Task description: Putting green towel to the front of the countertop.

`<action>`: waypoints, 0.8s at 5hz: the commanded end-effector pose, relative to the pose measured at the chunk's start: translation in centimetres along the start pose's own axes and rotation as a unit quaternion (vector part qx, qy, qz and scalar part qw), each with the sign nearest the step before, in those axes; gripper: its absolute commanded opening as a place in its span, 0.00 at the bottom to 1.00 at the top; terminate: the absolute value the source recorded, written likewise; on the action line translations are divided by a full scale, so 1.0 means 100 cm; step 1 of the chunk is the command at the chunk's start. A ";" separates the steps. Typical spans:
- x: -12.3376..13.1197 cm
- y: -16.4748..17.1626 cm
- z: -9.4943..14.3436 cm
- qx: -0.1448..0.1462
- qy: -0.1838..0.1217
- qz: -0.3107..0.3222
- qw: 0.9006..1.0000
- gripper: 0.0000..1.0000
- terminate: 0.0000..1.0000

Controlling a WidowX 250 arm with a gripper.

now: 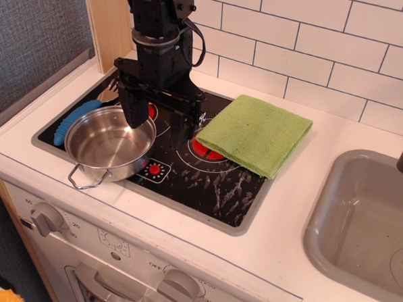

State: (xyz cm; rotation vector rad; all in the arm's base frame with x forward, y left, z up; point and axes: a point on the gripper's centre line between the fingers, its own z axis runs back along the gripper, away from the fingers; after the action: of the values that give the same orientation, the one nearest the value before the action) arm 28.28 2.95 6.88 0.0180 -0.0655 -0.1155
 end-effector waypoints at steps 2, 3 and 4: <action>0.005 -0.017 0.000 -0.010 -0.003 -0.041 0.999 1.00 0.00; 0.027 -0.038 0.004 -0.001 -0.002 -0.079 0.997 1.00 0.00; 0.058 -0.051 0.006 -0.002 -0.018 -0.083 0.996 1.00 0.00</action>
State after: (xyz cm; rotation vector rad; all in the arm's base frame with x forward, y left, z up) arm 33.11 -2.76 6.40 0.0119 -0.0564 -0.2738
